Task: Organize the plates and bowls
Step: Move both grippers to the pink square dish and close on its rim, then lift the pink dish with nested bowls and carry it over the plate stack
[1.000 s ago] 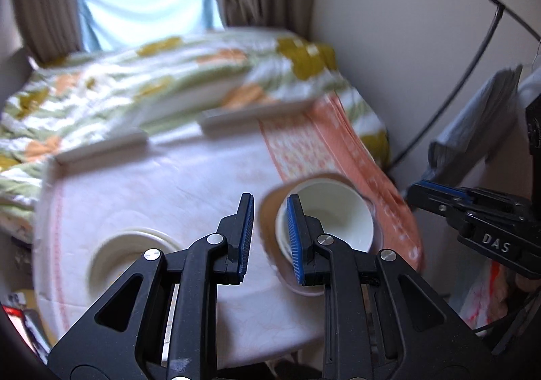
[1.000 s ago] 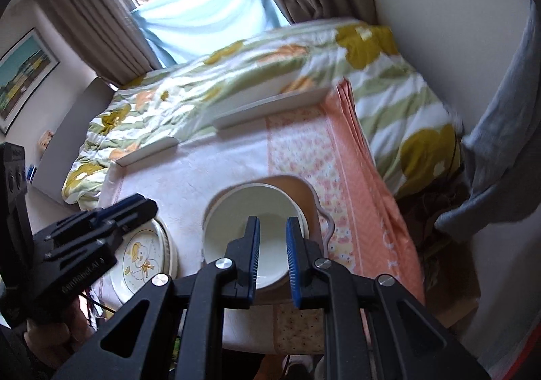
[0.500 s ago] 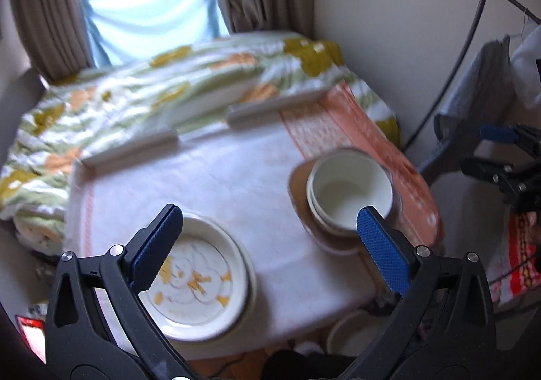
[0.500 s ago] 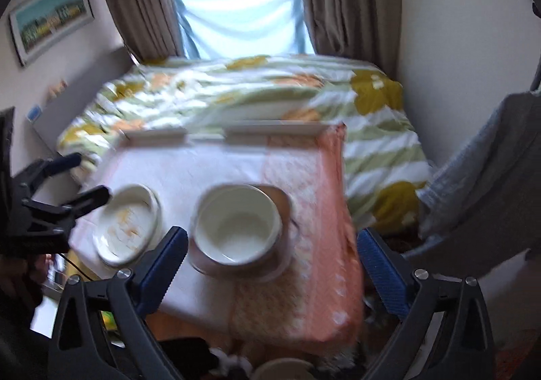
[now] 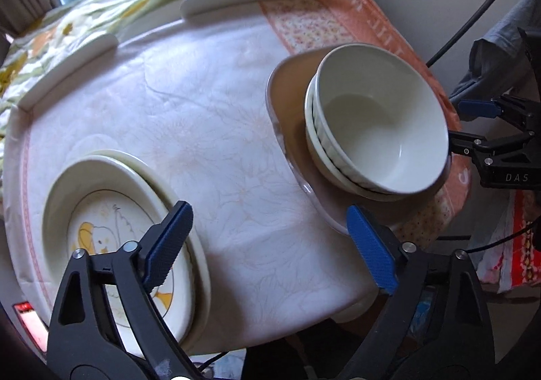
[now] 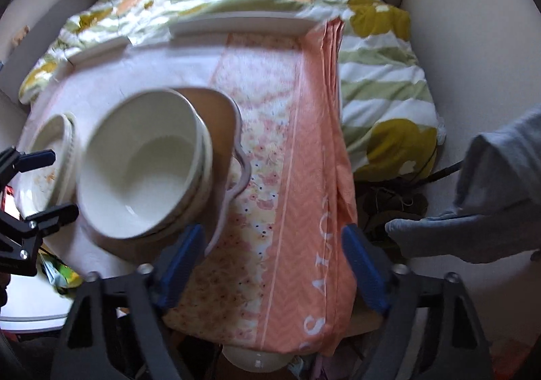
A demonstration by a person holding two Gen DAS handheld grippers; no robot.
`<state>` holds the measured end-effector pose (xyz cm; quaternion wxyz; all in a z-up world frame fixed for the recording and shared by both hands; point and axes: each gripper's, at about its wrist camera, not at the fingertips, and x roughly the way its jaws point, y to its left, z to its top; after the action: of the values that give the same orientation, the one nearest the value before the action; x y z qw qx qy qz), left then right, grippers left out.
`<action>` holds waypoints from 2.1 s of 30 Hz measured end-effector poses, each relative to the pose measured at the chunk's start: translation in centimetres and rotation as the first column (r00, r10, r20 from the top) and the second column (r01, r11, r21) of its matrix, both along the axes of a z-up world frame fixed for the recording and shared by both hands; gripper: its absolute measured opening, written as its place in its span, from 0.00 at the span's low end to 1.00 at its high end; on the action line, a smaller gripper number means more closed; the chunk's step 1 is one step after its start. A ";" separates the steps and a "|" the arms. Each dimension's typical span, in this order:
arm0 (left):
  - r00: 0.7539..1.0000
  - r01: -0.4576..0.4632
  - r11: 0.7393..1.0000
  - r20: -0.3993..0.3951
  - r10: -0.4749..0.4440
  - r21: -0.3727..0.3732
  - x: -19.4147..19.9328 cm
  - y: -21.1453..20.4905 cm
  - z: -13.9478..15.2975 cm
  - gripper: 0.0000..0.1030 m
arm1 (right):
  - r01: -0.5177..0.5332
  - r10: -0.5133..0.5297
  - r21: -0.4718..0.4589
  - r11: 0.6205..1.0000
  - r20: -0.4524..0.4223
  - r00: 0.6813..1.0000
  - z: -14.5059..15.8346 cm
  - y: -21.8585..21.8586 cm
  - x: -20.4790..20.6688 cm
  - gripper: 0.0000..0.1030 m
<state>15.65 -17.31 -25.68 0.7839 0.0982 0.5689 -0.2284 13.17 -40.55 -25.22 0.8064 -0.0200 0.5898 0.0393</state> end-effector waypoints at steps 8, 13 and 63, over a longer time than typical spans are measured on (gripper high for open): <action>0.998 0.023 1.000 -0.056 -0.023 -0.002 1.6 -1.3 -1.5 0.60 | -0.061 0.062 0.023 0.998 -0.052 0.997 -1.9 1.0 1.6 0.52; 0.997 0.013 1.000 -0.071 -0.013 -0.003 2.6 -2.0 -2.5 0.53 | -0.067 0.069 0.058 0.996 -0.049 0.996 -2.5 0.8 2.2 0.43; 0.989 -0.126 0.991 0.068 0.129 -0.036 0.7 12.1 6.0 0.10 | -0.271 0.250 0.166 0.948 0.139 0.958 5.7 16.7 2.7 0.08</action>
<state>16.32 -5.20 -19.66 0.8179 0.0574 0.5424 -0.1831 15.83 -23.83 -19.54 0.8254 -0.0257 0.5280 0.1983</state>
